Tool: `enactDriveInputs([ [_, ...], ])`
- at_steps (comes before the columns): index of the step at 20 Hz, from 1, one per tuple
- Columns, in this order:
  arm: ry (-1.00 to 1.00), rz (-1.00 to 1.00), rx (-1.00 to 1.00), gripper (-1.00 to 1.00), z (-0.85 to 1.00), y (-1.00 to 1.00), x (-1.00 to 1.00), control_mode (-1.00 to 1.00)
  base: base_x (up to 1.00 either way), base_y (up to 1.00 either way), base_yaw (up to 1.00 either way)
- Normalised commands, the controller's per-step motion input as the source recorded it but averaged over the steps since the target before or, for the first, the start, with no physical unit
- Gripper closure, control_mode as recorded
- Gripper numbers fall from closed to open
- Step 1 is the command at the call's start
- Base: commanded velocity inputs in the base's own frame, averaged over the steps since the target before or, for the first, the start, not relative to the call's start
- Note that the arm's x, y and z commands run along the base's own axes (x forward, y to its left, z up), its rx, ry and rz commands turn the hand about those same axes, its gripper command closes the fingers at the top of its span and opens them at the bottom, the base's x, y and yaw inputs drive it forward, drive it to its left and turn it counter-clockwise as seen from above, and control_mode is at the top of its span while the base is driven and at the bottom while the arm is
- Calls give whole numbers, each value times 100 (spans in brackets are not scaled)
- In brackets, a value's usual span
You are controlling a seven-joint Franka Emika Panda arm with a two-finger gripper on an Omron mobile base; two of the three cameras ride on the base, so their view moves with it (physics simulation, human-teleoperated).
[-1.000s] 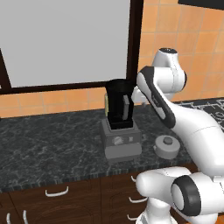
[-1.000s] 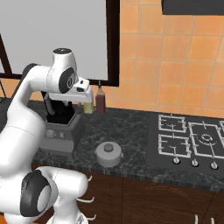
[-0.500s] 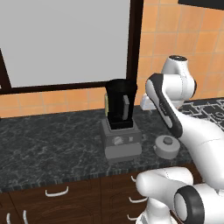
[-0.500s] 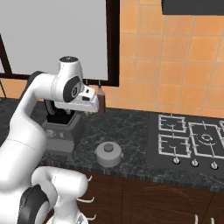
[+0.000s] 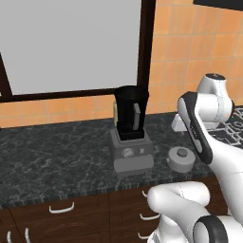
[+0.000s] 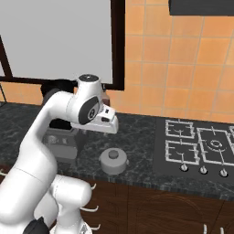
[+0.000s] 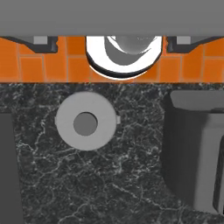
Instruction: Close the lid blender by securely placing the lid on top.
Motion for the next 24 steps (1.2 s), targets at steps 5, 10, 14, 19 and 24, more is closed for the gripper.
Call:
enactDriveInputs([
  [5,0,0,0,-100,-42,-38,-4,-100,0,0,0],
  [10,2,0,0,-100,-35,-2,10,-100,0,0,0],
  [14,1,0,0,-100,-32,0,16,-100,0,0,0],
  [19,4,0,0,-100,-37,0,19,-100,0,0,0],
  [24,7,0,0,-100,-30,-3,20,-100,0,0,0],
])
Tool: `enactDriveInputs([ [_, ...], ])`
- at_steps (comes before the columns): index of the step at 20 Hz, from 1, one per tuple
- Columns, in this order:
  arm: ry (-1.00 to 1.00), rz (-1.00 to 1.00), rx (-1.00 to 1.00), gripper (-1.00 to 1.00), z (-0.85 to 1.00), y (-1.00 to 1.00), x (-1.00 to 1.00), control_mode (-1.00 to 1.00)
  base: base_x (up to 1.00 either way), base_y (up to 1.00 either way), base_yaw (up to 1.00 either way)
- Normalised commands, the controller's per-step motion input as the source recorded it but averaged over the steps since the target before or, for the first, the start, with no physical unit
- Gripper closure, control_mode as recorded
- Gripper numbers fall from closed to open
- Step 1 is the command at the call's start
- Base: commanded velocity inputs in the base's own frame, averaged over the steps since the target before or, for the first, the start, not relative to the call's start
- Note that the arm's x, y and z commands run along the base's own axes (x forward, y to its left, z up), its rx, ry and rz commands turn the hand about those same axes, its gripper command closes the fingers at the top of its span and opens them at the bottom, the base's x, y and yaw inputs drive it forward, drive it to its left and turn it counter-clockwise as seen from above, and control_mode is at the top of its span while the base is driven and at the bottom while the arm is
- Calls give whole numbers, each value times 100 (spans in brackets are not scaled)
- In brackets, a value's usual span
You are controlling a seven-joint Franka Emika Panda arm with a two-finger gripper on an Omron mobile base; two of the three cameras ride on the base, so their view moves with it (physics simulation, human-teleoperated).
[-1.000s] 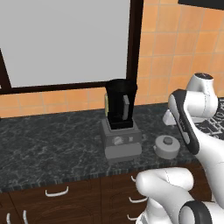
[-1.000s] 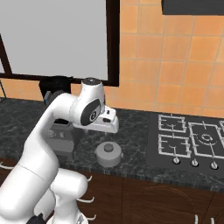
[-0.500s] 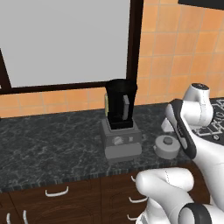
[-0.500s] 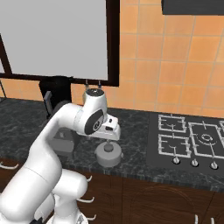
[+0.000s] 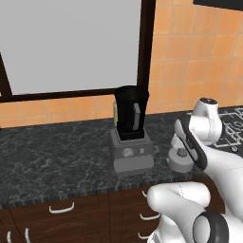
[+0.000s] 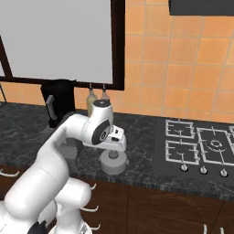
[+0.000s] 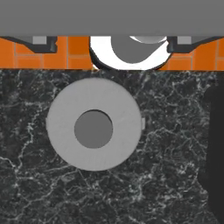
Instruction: Close the lid blender by securely placing the lid on top.
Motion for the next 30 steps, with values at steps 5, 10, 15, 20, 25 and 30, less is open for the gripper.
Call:
enactDriveInputs([
  [5,2,0,0,-100,-22,-10,13,-100,0,0,0],
  [10,0,0,0,-100,-20,-10,11,-100,0,0,0],
  [15,0,0,0,-100,-23,-7,12,-100,0,0,0],
  [20,0,0,0,-100,-24,-1,14,-100,0,0,0],
  [25,0,0,0,-100,-23,-1,18,-100,0,0,0],
  [30,0,0,0,-100,-20,-1,21,-100,0,0,0],
])
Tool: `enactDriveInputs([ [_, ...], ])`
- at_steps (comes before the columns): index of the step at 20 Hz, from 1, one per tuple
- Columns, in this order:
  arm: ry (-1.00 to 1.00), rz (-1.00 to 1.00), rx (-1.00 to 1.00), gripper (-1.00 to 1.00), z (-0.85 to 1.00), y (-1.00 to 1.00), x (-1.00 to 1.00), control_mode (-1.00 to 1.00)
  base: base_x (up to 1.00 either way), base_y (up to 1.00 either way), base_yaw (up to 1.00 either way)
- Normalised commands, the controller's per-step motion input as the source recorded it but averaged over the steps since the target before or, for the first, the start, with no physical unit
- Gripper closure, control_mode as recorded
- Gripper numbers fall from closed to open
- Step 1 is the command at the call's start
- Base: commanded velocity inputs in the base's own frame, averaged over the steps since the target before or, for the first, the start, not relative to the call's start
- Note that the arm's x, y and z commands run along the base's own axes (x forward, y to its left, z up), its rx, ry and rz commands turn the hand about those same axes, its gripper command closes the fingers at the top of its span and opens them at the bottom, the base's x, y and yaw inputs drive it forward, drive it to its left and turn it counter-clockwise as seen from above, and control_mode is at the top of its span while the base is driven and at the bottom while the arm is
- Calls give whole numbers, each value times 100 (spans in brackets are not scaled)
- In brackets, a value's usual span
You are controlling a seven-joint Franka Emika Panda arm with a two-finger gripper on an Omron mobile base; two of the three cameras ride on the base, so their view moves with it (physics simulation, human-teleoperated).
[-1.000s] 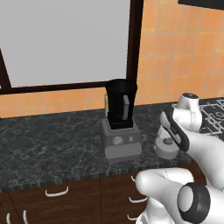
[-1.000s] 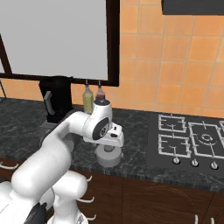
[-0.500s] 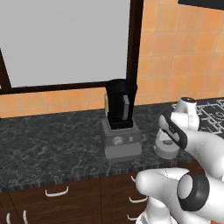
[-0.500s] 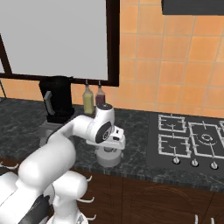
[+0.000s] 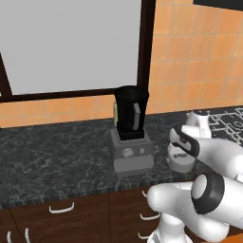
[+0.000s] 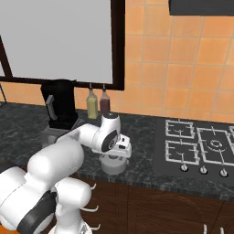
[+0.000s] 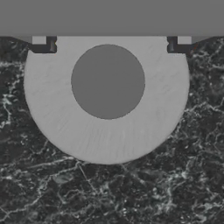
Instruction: Close the lid blender by securely placing the lid on top.
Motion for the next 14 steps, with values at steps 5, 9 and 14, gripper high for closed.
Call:
enactDriveInputs([
  [5,0,0,0,-100,-15,-1,23,-100,0,0,0],
  [9,0,0,0,-100,-16,0,22,-100,0,0,0],
  [14,1,0,0,100,-34,0,6,-100,0,0,0],
])
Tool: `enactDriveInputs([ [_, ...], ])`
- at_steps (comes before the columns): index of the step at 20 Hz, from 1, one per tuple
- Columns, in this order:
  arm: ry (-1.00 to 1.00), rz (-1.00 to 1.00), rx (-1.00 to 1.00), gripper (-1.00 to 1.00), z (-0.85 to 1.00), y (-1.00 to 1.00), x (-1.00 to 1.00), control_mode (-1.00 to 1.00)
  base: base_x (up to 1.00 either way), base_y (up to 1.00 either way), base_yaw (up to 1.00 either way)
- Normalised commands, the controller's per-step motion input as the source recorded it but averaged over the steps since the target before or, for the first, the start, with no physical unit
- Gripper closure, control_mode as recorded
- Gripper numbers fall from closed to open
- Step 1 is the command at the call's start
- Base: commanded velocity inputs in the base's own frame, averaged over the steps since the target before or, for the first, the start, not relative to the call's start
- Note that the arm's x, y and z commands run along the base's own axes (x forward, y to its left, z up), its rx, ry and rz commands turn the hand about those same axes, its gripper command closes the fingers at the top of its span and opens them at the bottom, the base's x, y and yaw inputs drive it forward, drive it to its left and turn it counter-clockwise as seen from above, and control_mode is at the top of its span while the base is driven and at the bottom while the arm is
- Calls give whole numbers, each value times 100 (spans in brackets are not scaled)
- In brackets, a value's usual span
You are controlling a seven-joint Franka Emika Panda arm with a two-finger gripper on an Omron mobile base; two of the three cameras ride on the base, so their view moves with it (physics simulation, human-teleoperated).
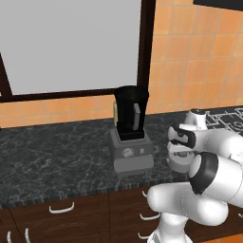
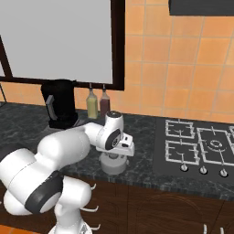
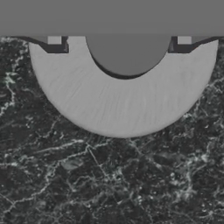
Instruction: Close the lid blender by securely placing the lid on top.
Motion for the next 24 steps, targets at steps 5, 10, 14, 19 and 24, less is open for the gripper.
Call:
enactDriveInputs([
  [5,0,0,0,100,-50,0,-7,-100,0,0,0],
  [10,0,0,0,100,-8,0,0,-100,0,0,0],
  [14,0,0,0,100,-25,8,-4,-100,0,0,0],
  [19,0,0,0,100,-25,24,-8,-100,0,0,0],
  [24,0,0,0,100,-1,23,-2,-100,0,0,0],
])
